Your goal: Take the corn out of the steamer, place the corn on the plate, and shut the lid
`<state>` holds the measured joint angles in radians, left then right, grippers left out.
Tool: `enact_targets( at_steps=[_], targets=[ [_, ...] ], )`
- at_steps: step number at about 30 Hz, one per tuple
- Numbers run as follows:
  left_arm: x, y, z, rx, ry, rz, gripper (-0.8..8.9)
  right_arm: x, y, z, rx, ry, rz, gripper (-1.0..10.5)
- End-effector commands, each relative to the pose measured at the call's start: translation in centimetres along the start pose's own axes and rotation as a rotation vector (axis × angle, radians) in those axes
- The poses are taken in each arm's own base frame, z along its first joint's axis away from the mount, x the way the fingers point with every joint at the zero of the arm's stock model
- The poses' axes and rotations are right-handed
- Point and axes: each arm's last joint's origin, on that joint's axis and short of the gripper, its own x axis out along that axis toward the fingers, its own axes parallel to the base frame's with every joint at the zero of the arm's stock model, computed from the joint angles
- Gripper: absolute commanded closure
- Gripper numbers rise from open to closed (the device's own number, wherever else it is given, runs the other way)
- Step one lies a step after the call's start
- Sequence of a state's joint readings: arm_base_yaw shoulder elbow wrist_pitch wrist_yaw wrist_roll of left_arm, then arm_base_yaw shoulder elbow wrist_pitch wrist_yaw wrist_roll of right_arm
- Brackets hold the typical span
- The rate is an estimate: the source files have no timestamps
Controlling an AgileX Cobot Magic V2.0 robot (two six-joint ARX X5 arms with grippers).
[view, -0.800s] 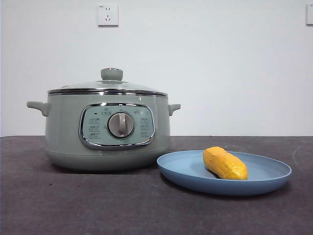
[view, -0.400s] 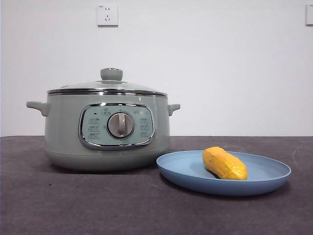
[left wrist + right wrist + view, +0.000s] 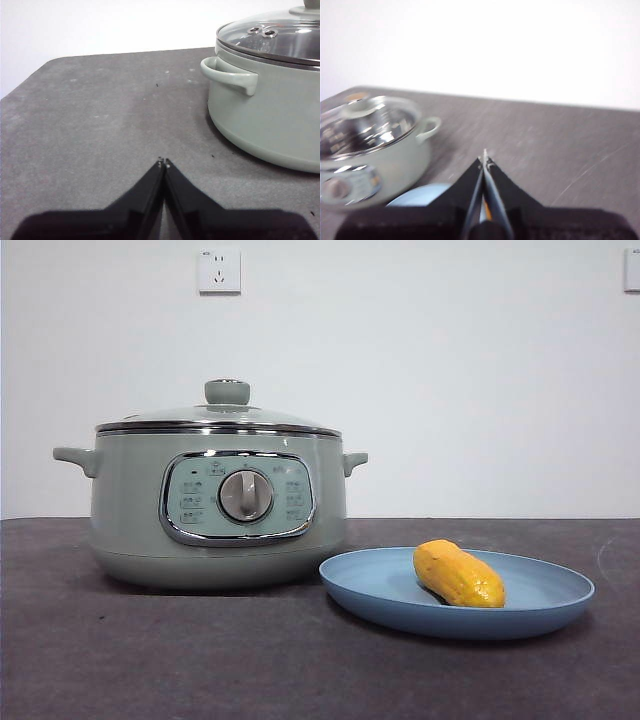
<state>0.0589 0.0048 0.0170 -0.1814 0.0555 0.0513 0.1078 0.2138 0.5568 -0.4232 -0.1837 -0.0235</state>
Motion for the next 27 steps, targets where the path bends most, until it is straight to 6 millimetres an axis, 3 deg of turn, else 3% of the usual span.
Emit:
enact_targets(
  at_steps=[1,7,13,20,27],
  targets=[
    [0.1,0.0,-0.4,-0.007,0.008,0.004,8.17,1.1,-0.4,-2.9,-0.025,-0.045,-0.035,9.5],
    [0.1,0.0,-0.4,-0.007,0.008,0.004,8.17,2.6,-0.8,-8.0,-0.022,-0.059,-0.065,9.5],
    [0.1,0.0,-0.4,-0.007,0.008,0.004,8.17,3.3,-0.9,-11.8,-0.001,-0.004,-0.067,9.5],
    [0.1,0.0,-0.4,-0.007,0.008,0.004,8.17,3.7,-1.0,-14.0,0.042,0.088,-0.067,9.5],
    [0.1,0.0,-0.4,-0.007,0.008,0.004,8.17,3.7,-1.0,-13.9,0.090,0.078,-0.068,9.5]
  ],
)
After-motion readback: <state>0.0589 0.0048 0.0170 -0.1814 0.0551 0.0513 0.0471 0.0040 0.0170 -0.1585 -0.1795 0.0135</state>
